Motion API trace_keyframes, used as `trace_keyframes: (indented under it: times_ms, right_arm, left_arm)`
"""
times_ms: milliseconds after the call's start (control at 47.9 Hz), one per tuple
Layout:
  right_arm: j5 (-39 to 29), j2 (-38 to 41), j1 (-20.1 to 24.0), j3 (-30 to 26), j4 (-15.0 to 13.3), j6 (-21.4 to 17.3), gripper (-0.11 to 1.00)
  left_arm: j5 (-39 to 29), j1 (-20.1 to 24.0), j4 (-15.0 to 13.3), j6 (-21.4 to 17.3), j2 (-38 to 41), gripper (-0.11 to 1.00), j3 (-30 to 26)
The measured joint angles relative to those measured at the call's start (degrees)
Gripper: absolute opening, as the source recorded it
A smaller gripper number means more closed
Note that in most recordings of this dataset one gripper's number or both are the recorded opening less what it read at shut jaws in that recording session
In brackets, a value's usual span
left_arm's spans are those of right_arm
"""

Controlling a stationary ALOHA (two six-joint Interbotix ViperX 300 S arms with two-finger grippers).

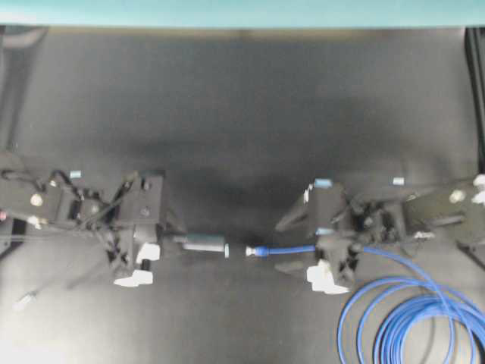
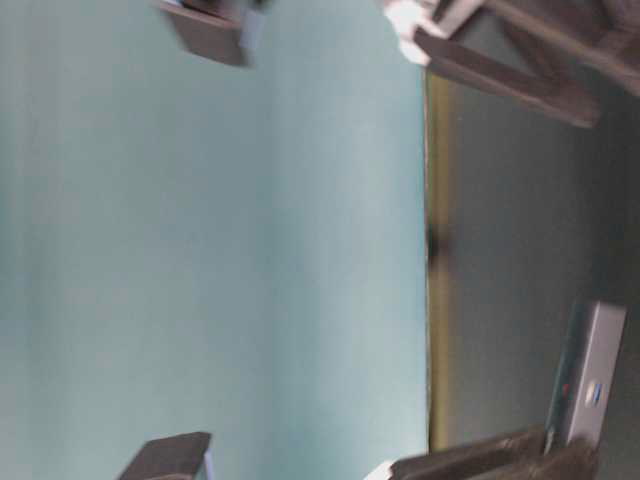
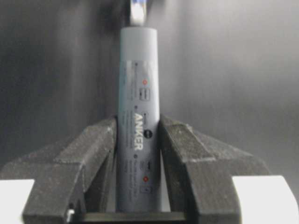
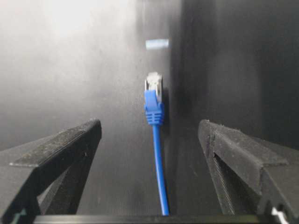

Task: Insert the LAN cable into the hub.
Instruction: 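Close the right gripper on the blue LAN plug and lift it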

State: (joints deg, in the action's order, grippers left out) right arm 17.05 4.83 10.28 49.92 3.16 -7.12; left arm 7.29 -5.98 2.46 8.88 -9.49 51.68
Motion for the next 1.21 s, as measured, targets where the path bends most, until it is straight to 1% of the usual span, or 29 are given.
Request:
trace_keyframes:
  times_ms: [104, 292, 376, 438, 480, 542, 626, 689, 709, 918, 1210]
  right_arm:
    - [0.70, 2.72, 0.09, -1.41, 0.00, 0.00, 0.81]
    - [1.05, 5.80, 0.09, -2.72, 0.09, 0.00, 0.79]
    - [1.05, 7.21, 0.09, -3.16, 0.35, 0.00, 0.76]
    - [1.05, 7.82, 0.00, -3.52, 0.79, 0.00, 0.72]
    - [0.97, 8.00, 0.00, -3.78, 1.05, 0.00, 0.67]
    - [0.88, 8.09, -0.09, -3.87, 1.41, 0.00, 0.56]
    - [0.70, 8.09, -0.09, -3.69, 2.46, -0.26, 0.34]
    - [0.44, 8.00, 0.00, -3.52, 3.43, -1.41, 0.17]
    - [0.35, 8.00, 0.00, -3.43, 3.60, -1.85, 0.13]
    - [0.62, 7.38, 0.53, -3.16, 4.22, -7.21, 0.13]
    - [6.15, 4.48, 1.32, -3.16, 4.22, -7.56, 0.13]
  left_arm:
    - [-2.90, -0.26, 0.00, 0.00, -1.93, 0.28, -0.18]
    - [-3.96, -0.79, 0.00, 0.26, -3.16, 0.28, -0.26]
    - [-3.96, -0.88, 0.00, 0.35, -3.16, 0.28, -0.26]
    - [-3.96, -0.97, 0.00, 0.35, -3.16, 0.28, -0.26]
    - [-3.96, -0.97, 0.00, 0.26, -3.25, 0.28, -0.26]
    - [-4.04, -0.97, 0.00, 0.35, -3.16, 0.28, -0.26]
    - [-4.04, -0.97, 0.00, 0.35, -3.16, 0.28, -0.26]
    - [-4.04, -0.97, 0.00, 0.35, -3.16, 0.28, -0.26]
    - [-4.04, -0.97, 0.00, 0.35, -3.16, 0.28, -0.26]
    - [-3.87, -0.97, 0.00, 0.35, -3.25, 0.28, -0.18]
    - [-2.11, -0.97, 0.00, -0.53, -3.25, 0.28, -0.18]
